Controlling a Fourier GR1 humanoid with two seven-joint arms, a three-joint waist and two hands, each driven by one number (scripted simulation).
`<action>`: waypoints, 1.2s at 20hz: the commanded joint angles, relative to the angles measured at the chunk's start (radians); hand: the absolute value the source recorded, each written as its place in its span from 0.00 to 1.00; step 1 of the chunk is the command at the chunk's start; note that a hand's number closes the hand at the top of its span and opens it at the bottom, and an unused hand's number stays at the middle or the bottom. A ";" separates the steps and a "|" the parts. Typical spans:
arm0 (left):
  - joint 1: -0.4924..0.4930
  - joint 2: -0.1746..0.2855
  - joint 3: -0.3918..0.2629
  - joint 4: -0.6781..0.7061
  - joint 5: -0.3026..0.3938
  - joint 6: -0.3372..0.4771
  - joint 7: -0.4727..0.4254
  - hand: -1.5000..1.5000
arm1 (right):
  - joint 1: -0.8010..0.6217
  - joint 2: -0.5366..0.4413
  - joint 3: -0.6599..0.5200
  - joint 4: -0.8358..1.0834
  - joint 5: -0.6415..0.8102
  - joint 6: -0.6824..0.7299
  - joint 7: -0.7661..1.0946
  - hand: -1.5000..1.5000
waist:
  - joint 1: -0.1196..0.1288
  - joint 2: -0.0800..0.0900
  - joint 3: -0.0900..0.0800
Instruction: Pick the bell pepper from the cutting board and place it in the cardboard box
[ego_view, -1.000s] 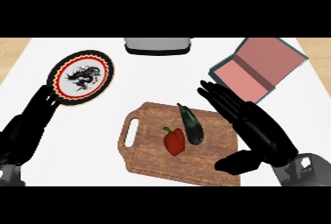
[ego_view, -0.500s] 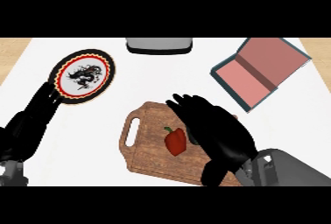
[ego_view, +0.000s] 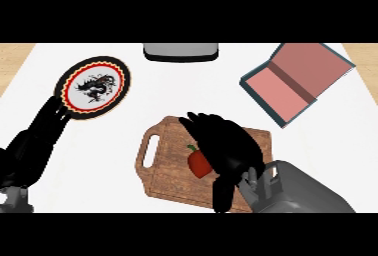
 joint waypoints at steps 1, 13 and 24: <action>0.007 -0.004 0.021 -0.019 0.006 -0.025 0.013 0.50 | -0.002 0.070 0.010 0.049 0.018 0.079 0.088 0.00 | 0.000 0.000 0.000; 0.036 -0.044 0.083 -0.065 -0.027 -0.060 0.056 0.50 | 0.172 0.058 -0.052 -0.064 0.171 0.141 -0.065 0.00 | -0.004 0.000 0.001; -0.035 -0.065 0.134 -0.001 -0.060 -0.109 0.078 0.50 | 0.105 0.194 -0.102 0.088 0.324 0.229 -0.115 0.00 | -0.004 0.001 0.001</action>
